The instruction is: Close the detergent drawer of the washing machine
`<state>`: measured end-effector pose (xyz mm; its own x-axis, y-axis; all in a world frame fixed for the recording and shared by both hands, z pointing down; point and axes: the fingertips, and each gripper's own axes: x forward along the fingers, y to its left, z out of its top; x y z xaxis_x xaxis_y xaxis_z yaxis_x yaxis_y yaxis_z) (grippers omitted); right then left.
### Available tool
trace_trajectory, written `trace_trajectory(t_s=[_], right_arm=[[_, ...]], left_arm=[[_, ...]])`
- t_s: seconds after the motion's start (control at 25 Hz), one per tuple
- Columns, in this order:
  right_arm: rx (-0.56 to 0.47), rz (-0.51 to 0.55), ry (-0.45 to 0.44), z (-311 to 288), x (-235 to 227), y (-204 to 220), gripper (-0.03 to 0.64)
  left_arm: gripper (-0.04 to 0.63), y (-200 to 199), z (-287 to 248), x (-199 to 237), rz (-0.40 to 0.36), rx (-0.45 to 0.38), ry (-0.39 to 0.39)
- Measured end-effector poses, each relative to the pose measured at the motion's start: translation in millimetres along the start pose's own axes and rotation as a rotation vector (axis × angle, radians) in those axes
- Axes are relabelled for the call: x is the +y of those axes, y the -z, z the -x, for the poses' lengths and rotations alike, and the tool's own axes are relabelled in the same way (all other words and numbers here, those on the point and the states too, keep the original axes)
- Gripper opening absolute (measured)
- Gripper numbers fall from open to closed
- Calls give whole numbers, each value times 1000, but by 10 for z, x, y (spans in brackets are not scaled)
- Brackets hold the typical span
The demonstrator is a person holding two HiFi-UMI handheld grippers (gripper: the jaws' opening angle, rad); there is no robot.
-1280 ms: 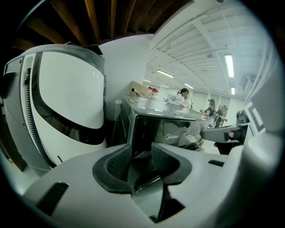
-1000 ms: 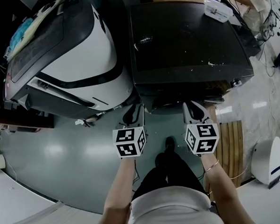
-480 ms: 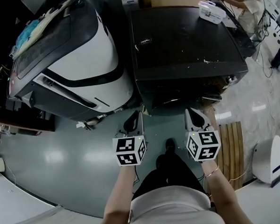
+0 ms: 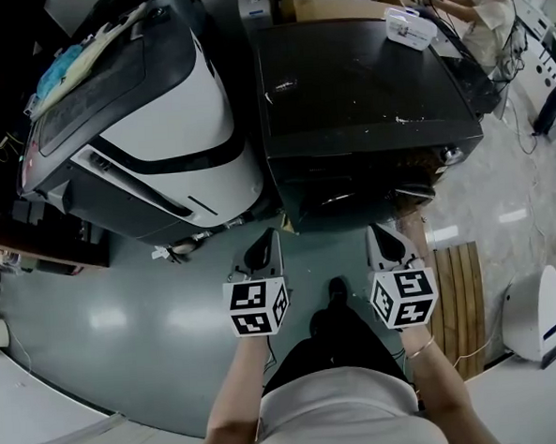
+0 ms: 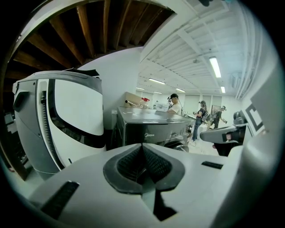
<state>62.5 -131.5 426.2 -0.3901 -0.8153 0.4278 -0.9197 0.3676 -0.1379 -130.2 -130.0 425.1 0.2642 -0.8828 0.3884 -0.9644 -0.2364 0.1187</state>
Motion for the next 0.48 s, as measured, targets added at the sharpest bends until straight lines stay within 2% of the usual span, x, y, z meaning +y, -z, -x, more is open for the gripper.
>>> trace_trajectory(t_s=[0.48], right_arm=[[5, 23, 3, 70, 51, 9, 2]], left_arm=[[-2, 35, 86, -5, 3, -3, -11]])
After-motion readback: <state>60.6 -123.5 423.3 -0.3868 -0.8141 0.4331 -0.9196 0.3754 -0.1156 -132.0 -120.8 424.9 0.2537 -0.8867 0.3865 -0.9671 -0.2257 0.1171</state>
